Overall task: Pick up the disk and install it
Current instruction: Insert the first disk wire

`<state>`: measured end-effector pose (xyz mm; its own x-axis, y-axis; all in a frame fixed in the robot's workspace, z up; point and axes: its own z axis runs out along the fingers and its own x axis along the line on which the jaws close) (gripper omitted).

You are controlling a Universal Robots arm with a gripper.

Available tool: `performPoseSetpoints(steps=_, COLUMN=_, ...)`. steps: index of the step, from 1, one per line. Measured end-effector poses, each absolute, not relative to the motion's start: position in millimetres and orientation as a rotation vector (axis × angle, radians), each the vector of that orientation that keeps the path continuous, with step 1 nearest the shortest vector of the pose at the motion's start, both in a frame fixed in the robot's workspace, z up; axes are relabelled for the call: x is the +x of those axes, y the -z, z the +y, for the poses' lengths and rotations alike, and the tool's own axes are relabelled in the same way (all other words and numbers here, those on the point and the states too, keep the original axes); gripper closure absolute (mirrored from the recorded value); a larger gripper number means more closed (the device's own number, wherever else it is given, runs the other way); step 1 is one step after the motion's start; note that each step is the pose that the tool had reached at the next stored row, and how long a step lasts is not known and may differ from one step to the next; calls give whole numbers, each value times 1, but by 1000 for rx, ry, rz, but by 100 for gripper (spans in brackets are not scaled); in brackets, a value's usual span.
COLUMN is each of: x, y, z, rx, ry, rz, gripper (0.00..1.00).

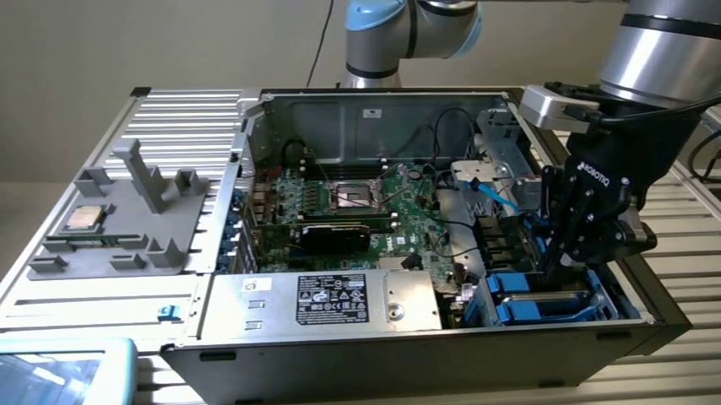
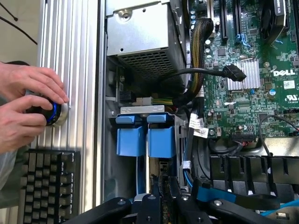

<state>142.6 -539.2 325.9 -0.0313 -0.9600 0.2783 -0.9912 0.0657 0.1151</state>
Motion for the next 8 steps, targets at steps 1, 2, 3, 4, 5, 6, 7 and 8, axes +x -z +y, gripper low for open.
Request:
performPoseSetpoints(steps=1, x=143, y=-326, z=-539, rx=1966, ry=-158, rz=-2067, gripper=84)
performPoseSetpoints(steps=2, x=143, y=-326, z=-539, rx=1966, ry=-158, rz=-2067, gripper=84)
performPoseSetpoints(steps=3, x=143, y=-326, z=-539, rx=1966, ry=-158, rz=-2068, gripper=84)
performPoseSetpoints(steps=4, x=142, y=-326, z=-539, rx=1967, ry=-157, rz=-2069, gripper=84)
performPoseSetpoints(steps=5, x=142, y=-326, z=-539, rx=1968, ry=-157, rz=-2069, gripper=84)
performPoseSetpoints(steps=6, x=142, y=-326, z=-539, rx=1968, ry=-156, rz=-2070, gripper=84)
performPoseSetpoints(steps=7, x=142, y=-326, z=-539, rx=1969, ry=-156, rz=-2072, gripper=84)
performPoseSetpoints(steps=8, x=141, y=-326, z=-539, rx=1970, ry=-156, rz=-2073, gripper=84)
